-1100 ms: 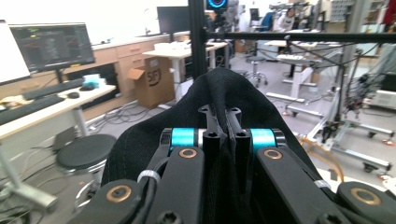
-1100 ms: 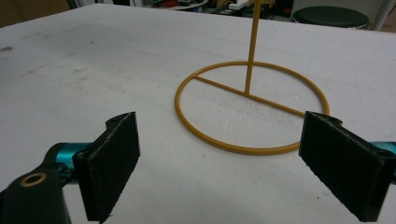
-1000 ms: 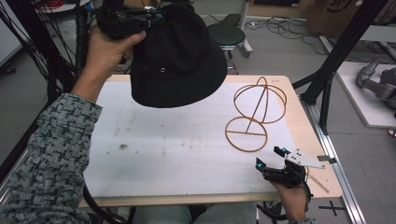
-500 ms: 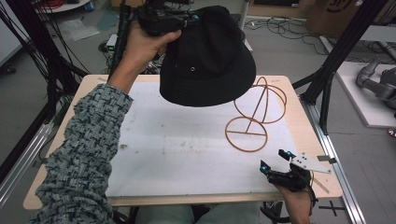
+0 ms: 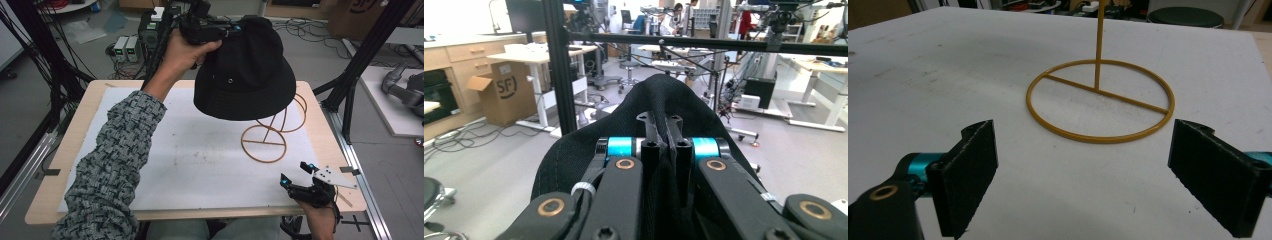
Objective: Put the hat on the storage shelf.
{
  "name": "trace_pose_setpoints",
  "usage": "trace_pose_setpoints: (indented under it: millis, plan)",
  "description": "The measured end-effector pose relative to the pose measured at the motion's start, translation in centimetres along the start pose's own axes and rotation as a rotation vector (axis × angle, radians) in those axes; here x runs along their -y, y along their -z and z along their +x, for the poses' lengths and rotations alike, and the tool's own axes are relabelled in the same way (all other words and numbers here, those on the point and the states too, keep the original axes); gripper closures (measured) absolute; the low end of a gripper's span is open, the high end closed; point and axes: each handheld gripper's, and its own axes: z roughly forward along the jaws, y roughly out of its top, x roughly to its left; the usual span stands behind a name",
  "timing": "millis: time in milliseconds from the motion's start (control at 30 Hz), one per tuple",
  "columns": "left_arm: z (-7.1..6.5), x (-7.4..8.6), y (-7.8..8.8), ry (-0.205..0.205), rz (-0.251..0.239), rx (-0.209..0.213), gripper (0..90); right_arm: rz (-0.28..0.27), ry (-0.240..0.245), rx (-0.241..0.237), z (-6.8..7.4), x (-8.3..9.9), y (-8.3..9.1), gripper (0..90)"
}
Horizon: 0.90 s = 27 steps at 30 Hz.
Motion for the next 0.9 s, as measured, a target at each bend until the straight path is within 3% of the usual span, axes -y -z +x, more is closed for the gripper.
trace_pose_setpoints:
  millis: [667,900]
  plan:
    - [-0.4,3.1,-6.3,0.009,0.104,0.072,87.2,0.007,-0.006,-0.007,0.0,0.0,0.1,12.2]
    - [-1.1,4.1,-8.2,-0.012,0.159,0.101,87.1,0.006,-0.005,-0.009,0.0,0.0,0.1,12.2]
